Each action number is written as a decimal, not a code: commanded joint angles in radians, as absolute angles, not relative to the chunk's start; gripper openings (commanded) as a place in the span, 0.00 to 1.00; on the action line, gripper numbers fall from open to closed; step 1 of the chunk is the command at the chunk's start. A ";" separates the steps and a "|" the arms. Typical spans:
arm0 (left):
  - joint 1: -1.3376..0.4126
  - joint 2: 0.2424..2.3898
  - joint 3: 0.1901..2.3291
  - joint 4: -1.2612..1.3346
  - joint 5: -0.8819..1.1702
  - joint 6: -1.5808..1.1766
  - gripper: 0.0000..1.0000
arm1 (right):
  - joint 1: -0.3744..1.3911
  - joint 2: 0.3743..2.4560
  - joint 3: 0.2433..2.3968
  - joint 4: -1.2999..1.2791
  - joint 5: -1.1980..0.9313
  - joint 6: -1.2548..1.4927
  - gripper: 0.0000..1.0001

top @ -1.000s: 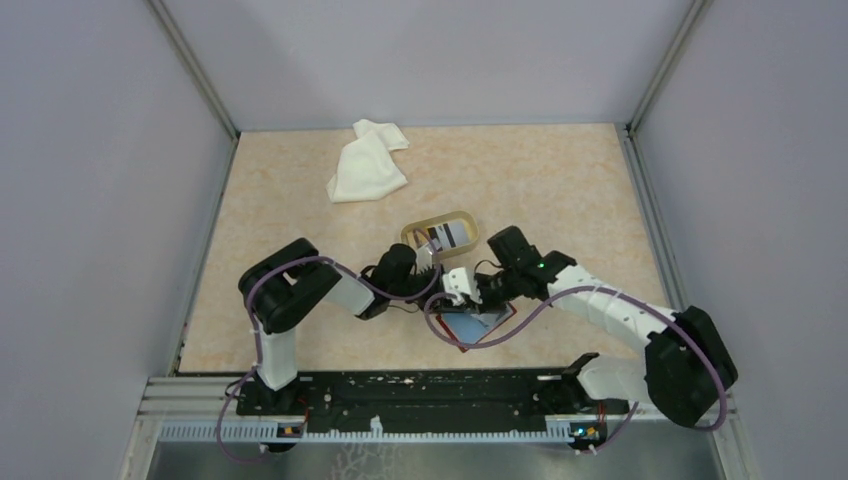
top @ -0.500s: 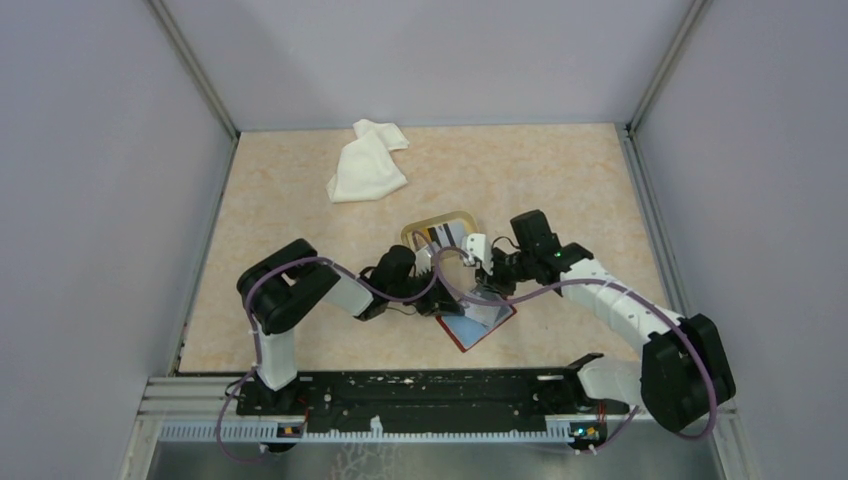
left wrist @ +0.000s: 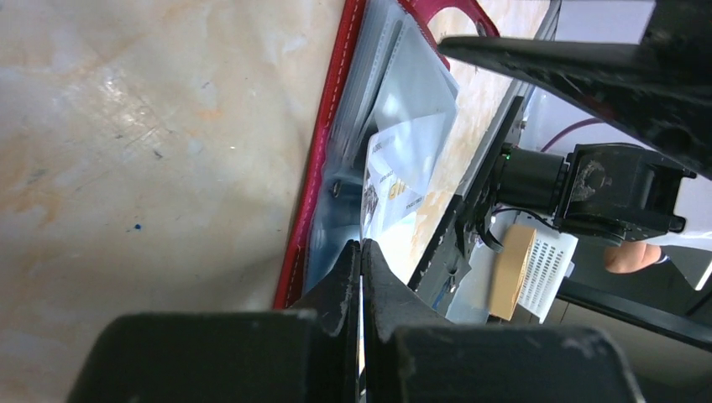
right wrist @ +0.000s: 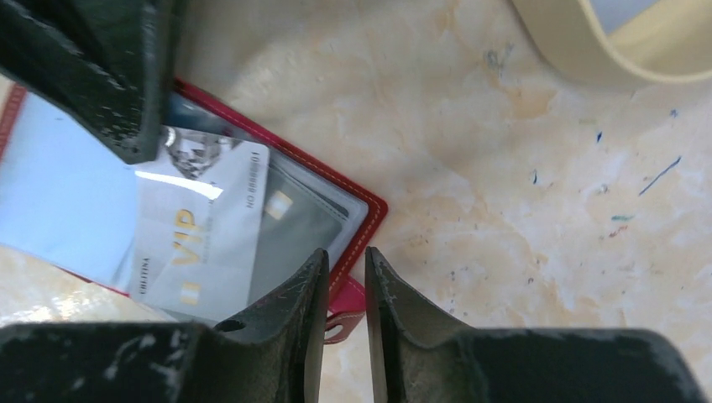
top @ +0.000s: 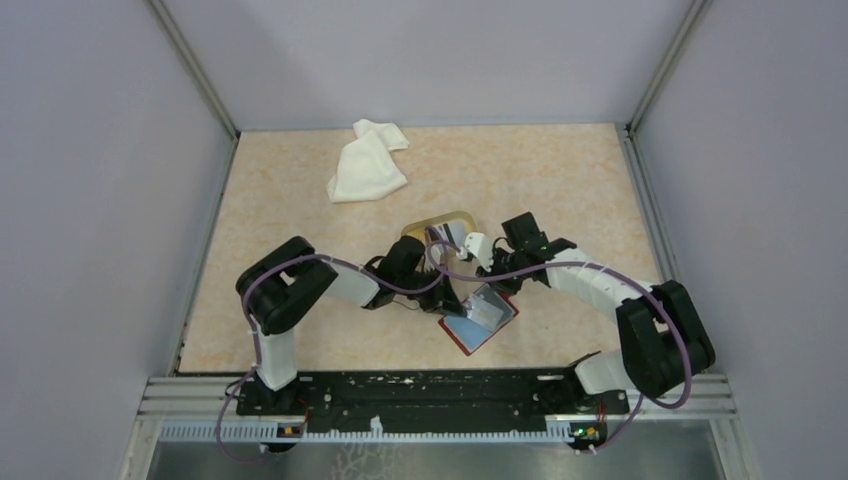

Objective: Put the credit cards into the card holder
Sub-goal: Insert the credit card into the card holder.

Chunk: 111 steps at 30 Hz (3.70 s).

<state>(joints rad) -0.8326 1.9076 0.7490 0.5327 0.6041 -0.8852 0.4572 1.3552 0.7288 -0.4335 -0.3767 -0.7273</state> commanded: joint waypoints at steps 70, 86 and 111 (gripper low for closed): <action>-0.803 2.019 1.019 -0.084 0.751 -0.813 0.07 | 0.503 1.425 0.749 -0.372 -0.401 -0.643 0.22; -0.803 1.916 0.974 -0.141 0.686 -0.874 0.09 | 0.537 1.422 0.734 -0.316 -0.368 -0.587 0.23; -0.857 1.947 1.003 -0.118 0.665 -0.952 0.13 | 0.557 1.424 0.730 -0.280 -0.356 -0.514 0.22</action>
